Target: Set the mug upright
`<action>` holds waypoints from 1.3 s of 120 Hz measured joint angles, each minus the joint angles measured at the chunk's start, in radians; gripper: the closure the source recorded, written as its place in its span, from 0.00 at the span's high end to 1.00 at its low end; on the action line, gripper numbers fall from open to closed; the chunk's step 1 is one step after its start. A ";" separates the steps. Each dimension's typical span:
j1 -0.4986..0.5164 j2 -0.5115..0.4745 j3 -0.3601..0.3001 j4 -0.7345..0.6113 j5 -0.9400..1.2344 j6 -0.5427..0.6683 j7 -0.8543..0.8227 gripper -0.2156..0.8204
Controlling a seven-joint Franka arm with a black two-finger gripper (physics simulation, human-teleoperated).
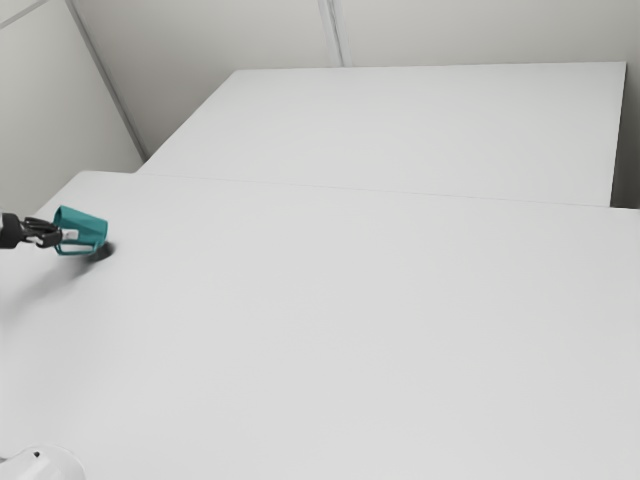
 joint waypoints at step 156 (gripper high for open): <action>-1.074 -0.632 0.494 -0.547 0.600 -0.055 -1.014 0.03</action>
